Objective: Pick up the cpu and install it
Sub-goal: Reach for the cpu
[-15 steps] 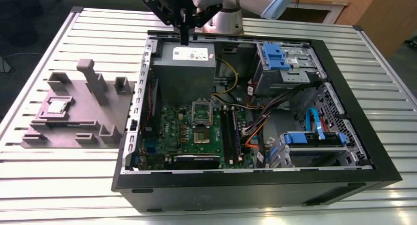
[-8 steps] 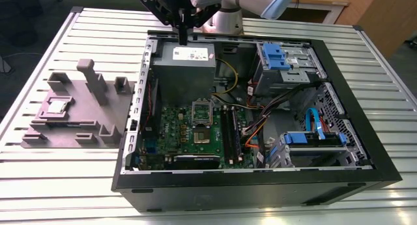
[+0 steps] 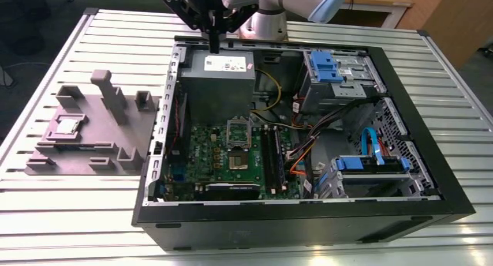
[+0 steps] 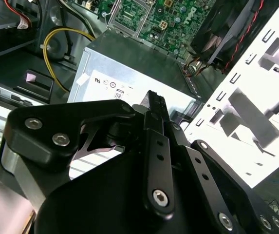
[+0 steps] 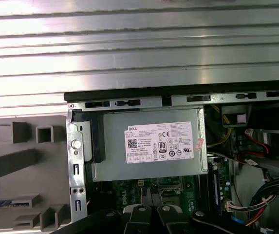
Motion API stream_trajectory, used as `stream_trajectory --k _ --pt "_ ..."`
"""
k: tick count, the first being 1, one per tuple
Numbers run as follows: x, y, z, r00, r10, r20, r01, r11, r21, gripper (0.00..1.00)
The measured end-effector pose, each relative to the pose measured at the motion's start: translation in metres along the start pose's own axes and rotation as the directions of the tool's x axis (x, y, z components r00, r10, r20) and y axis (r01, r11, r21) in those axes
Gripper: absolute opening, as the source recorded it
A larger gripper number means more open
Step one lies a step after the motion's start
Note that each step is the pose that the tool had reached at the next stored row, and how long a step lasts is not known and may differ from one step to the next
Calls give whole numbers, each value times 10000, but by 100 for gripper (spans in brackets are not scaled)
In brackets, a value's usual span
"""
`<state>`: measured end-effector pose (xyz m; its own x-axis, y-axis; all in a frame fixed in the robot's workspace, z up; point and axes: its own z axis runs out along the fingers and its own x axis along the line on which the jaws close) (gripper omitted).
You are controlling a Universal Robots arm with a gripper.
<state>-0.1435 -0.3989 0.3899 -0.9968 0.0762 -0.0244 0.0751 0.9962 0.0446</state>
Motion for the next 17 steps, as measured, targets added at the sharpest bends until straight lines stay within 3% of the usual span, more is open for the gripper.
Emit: stream_trajectory --k 7,9,17 --pt "18 -1 -1 10000 0 0 0 10000 0 10" --pt "72 -5 -2 10000 0 0 0 10000 1 10" --pt "84 -6 -2 10000 1 0 -1 10000 0 10"
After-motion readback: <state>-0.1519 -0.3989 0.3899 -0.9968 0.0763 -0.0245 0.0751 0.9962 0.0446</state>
